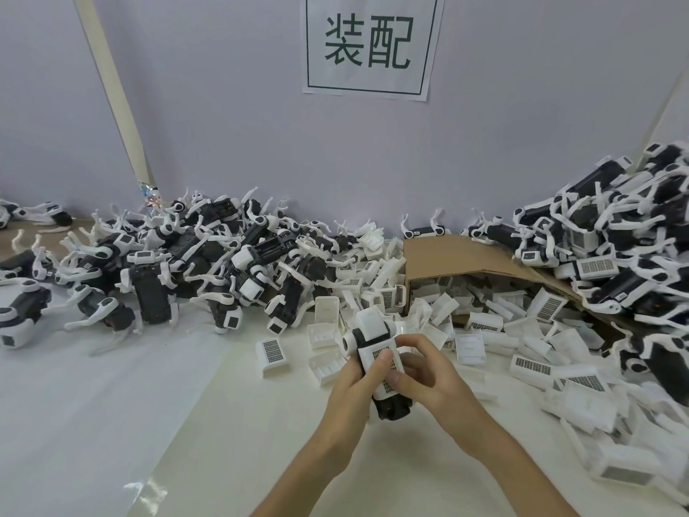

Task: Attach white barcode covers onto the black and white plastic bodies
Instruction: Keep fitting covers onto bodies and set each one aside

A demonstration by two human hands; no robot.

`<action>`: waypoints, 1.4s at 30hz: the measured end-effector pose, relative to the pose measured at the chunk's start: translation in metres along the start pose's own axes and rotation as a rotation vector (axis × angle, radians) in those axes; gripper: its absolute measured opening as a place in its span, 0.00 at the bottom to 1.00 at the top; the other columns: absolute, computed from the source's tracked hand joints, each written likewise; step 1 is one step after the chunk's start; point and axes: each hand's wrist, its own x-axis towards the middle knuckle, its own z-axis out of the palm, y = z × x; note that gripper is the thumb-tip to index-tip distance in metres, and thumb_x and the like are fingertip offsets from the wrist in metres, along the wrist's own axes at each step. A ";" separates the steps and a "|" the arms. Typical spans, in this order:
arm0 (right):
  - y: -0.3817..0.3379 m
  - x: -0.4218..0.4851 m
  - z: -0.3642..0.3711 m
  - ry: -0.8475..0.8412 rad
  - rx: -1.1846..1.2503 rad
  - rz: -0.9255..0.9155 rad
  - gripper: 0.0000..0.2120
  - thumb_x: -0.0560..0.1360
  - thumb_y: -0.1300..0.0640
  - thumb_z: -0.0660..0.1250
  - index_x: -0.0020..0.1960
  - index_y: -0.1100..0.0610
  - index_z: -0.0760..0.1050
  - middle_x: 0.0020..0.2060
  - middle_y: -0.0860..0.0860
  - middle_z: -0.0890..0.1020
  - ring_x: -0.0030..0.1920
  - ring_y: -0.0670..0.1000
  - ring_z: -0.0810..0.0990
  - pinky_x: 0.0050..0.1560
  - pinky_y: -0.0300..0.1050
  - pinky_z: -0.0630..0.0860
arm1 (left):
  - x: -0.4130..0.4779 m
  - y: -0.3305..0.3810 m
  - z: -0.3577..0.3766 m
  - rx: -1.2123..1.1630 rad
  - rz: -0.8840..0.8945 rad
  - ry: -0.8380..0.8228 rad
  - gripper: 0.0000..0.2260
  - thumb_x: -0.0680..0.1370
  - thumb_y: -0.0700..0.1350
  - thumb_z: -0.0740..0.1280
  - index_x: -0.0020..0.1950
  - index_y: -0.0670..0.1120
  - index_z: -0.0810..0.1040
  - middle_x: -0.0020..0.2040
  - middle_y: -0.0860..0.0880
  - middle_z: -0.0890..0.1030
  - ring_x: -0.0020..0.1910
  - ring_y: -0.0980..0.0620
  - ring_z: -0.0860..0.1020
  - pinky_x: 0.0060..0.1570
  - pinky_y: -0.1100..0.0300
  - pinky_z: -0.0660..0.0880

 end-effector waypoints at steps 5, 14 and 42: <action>0.003 0.001 0.001 0.037 -0.066 -0.047 0.18 0.72 0.56 0.72 0.61 0.59 0.75 0.48 0.58 0.85 0.48 0.54 0.85 0.46 0.41 0.79 | -0.001 0.001 0.001 -0.021 -0.001 0.000 0.20 0.77 0.55 0.64 0.65 0.48 0.78 0.56 0.47 0.86 0.55 0.48 0.84 0.48 0.56 0.81; 0.006 0.003 -0.001 0.048 -0.101 -0.101 0.14 0.74 0.55 0.74 0.58 0.56 0.77 0.44 0.58 0.84 0.43 0.54 0.84 0.45 0.43 0.79 | -0.002 0.003 0.002 0.012 -0.027 -0.001 0.18 0.78 0.55 0.64 0.65 0.49 0.79 0.57 0.47 0.85 0.57 0.47 0.83 0.59 0.46 0.80; 0.010 0.004 -0.003 0.098 -0.169 -0.129 0.23 0.69 0.33 0.72 0.58 0.46 0.79 0.45 0.53 0.84 0.47 0.53 0.85 0.44 0.52 0.82 | -0.006 0.001 0.003 0.272 0.033 -0.102 0.14 0.72 0.44 0.71 0.58 0.48 0.77 0.44 0.44 0.85 0.42 0.45 0.84 0.42 0.54 0.82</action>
